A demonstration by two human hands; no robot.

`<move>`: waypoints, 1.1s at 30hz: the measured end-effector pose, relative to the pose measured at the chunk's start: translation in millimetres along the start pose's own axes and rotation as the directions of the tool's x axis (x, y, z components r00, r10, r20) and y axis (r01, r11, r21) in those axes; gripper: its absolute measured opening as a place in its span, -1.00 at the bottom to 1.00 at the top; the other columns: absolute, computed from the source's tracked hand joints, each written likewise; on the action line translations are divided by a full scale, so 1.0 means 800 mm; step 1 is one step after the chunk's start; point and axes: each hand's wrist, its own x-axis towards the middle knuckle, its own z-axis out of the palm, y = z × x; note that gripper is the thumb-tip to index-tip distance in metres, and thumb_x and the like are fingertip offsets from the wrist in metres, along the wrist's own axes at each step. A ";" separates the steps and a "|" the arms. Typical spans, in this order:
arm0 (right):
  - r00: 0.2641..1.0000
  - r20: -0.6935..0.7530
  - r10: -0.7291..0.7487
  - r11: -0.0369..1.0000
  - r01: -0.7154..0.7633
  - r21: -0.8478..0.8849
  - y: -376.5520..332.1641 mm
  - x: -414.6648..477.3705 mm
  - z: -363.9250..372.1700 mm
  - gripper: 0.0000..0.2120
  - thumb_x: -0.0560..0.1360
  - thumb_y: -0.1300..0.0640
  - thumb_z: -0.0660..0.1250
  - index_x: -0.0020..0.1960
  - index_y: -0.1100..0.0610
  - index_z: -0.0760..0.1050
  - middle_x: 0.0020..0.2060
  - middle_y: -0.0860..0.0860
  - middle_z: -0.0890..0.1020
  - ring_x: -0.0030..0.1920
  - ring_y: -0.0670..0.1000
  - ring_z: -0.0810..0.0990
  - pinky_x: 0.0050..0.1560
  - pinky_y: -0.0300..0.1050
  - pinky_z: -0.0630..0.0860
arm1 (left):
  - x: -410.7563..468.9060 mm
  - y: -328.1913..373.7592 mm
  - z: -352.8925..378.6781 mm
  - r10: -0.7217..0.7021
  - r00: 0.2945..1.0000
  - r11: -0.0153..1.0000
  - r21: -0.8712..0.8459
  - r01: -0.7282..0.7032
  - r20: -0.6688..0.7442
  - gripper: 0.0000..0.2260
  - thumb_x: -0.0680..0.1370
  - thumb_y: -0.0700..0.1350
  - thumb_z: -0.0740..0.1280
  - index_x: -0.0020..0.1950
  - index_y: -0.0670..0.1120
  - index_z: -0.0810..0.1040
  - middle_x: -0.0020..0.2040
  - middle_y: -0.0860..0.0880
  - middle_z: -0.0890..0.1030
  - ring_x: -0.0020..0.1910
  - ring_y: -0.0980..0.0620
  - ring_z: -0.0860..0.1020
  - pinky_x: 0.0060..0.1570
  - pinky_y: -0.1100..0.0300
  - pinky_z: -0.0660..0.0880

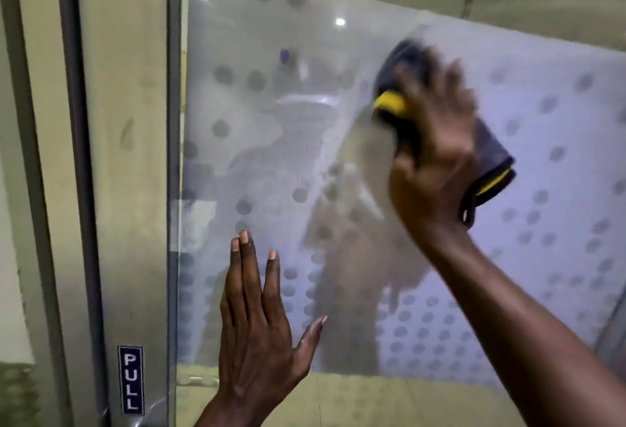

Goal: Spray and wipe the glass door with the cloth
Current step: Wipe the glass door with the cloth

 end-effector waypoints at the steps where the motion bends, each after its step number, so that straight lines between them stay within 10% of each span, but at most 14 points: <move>1: 0.973 0.113 -0.200 0.980 0.201 0.003 -0.006 -0.025 0.004 -0.53 0.66 0.41 0.29 0.52 0.13 0.59 0.61 0.24 0.47 0.67 0.38 0.34 0.64 0.45 0.29 | 0.002 -0.006 -0.003 -0.012 1.000 1.000 0.005 0.012 -0.003 0.06 0.56 0.38 0.46 0.79 -0.27 0.15 0.83 -0.36 0.02 0.83 -0.39 0.04 0.75 -0.15 0.12; 4: 0.719 0.361 -0.595 0.781 0.623 0.046 0.003 -0.068 -0.001 -0.50 0.73 0.38 0.15 0.58 0.08 0.53 0.63 0.19 0.44 0.69 0.34 0.33 0.62 0.41 0.34 | 0.005 -0.024 -0.012 -0.034 0.999 0.999 0.022 0.034 -0.005 0.08 0.53 0.36 0.50 0.79 -0.27 0.16 0.83 -0.36 0.01 0.84 -0.38 0.02 0.79 -0.11 0.02; 6: 0.762 0.309 -0.569 0.789 0.612 -0.055 0.016 -0.056 -0.007 -0.52 0.71 0.36 0.25 0.57 0.06 0.54 0.62 0.17 0.47 0.67 0.33 0.37 0.59 0.39 0.39 | 0.004 -0.032 -0.015 -0.011 1.000 0.999 0.047 0.011 0.001 0.09 0.53 0.37 0.50 0.78 -0.27 0.16 0.82 -0.38 0.02 0.84 -0.39 0.03 0.79 -0.11 0.02; 10: 0.986 -0.058 -0.155 0.966 0.139 -0.217 0.019 0.021 -0.009 -0.52 0.68 0.35 0.27 0.51 0.03 0.60 0.57 0.13 0.55 0.62 0.31 0.46 0.54 0.29 0.47 | 0.003 -0.035 -0.019 -0.007 1.000 0.999 0.032 0.006 0.020 0.09 0.54 0.39 0.50 0.79 -0.26 0.15 0.83 -0.36 0.02 0.84 -0.36 0.04 0.78 -0.03 0.03; 14: 0.949 -0.219 0.228 0.971 -0.238 -0.022 -0.028 0.056 0.018 -0.33 0.46 0.39 0.20 0.50 0.02 0.62 0.58 0.12 0.55 0.64 0.25 0.43 0.63 0.20 0.39 | 0.007 -0.042 -0.027 -0.010 1.000 1.000 0.026 0.009 0.013 0.10 0.53 0.42 0.47 0.80 -0.24 0.15 0.83 -0.34 0.03 0.84 -0.34 0.05 0.80 0.05 -0.06; 17: 0.971 0.076 -0.227 0.972 0.231 -0.053 -0.059 0.006 0.035 -0.53 0.64 0.40 0.32 0.47 0.07 0.64 0.56 0.18 0.55 0.63 0.33 0.43 0.58 0.31 0.41 | 0.012 -0.059 -0.033 -0.012 1.000 0.999 0.038 0.013 -0.013 0.09 0.51 0.41 0.49 0.79 -0.23 0.17 0.83 -0.34 0.05 0.84 -0.35 0.07 0.78 0.03 -0.02; 21: 0.697 0.386 -0.604 0.765 0.642 0.037 -0.046 -0.029 0.023 -0.43 0.66 0.46 0.20 0.55 0.03 0.56 0.63 0.13 0.45 0.69 0.27 0.36 0.61 0.31 0.38 | 0.011 -0.076 -0.039 -0.034 0.999 0.998 0.053 0.033 0.020 0.08 0.51 0.39 0.49 0.79 -0.22 0.18 0.84 -0.31 0.03 0.84 -0.35 0.05 0.65 -0.18 0.23; 26: 0.982 0.027 -0.187 0.963 0.189 -0.192 -0.046 0.038 0.017 -0.57 0.69 0.33 0.31 0.50 0.04 0.61 0.57 0.13 0.55 0.57 0.32 0.50 0.46 0.25 0.52 | 0.009 -0.082 -0.042 -0.026 0.998 0.998 0.065 0.023 0.051 0.09 0.52 0.43 0.47 0.80 -0.21 0.17 0.84 -0.32 0.05 0.84 -0.33 0.08 0.64 -0.13 0.22; 29: 0.966 -0.176 0.190 0.980 -0.198 -0.032 -0.065 0.092 0.030 -0.39 0.53 0.36 0.23 0.51 0.00 0.60 0.57 0.05 0.56 0.50 0.26 0.51 0.48 0.07 0.49 | 0.009 -0.086 -0.044 -0.026 0.999 0.999 0.048 0.024 0.044 0.08 0.52 0.43 0.47 0.79 -0.21 0.18 0.84 -0.31 0.05 0.84 -0.30 0.07 0.64 -0.09 0.21; 33: 0.990 0.022 -0.140 0.988 0.141 -0.065 -0.107 0.058 0.061 -0.61 0.68 0.33 0.36 0.44 0.07 0.66 0.56 0.14 0.56 0.57 0.31 0.50 0.55 0.17 0.45 | 0.008 -0.100 -0.049 -0.019 0.998 0.999 0.046 0.016 0.052 0.10 0.49 0.41 0.51 0.79 -0.21 0.18 0.84 -0.31 0.05 0.85 -0.31 0.06 0.63 -0.08 0.21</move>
